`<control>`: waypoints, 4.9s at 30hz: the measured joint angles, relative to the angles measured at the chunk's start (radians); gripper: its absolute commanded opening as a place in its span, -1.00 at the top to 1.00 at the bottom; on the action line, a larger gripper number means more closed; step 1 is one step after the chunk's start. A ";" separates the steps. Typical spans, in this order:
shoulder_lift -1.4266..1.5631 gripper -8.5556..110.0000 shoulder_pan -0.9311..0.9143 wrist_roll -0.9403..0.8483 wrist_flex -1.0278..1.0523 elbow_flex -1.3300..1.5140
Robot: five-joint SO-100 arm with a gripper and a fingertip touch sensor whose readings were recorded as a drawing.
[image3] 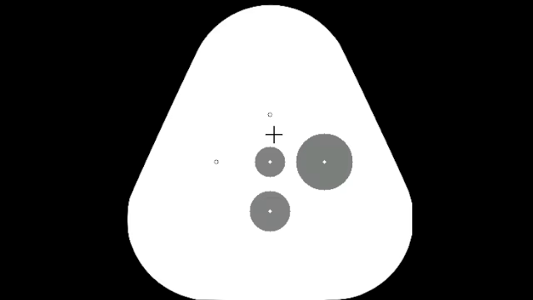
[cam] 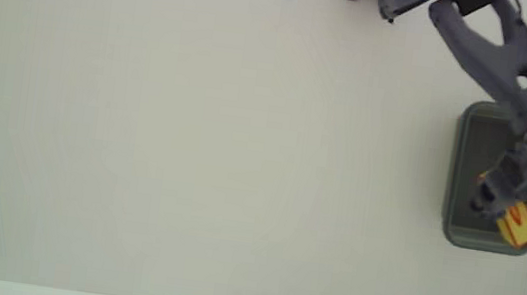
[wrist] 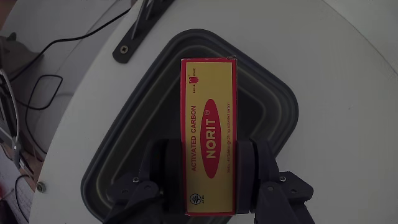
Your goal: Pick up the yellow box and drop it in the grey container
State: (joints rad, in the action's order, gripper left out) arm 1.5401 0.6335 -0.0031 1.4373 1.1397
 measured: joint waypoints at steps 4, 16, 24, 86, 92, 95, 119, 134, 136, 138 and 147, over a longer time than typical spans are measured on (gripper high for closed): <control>0.000 0.19 0.002 0.000 0.000 0.000; 0.000 0.19 0.003 0.000 0.000 0.000; 0.000 0.19 0.003 0.000 0.000 0.000; 0.000 -1.00 0.003 -0.002 0.000 0.000; 0.000 -1.00 0.003 -0.002 0.000 0.000; 0.000 -1.00 0.003 -0.002 0.000 0.000; 0.002 -1.00 0.000 -0.002 -0.003 0.015; 0.120 -1.00 -0.071 0.000 -0.003 0.133; 0.140 -1.00 -0.084 0.000 -0.006 0.150; 0.164 -1.00 -0.103 0.000 -0.005 0.169; 0.284 -1.00 -0.187 0.000 -0.003 0.291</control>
State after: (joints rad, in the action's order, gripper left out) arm 1.8239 0.4464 -0.0031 1.4343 1.4312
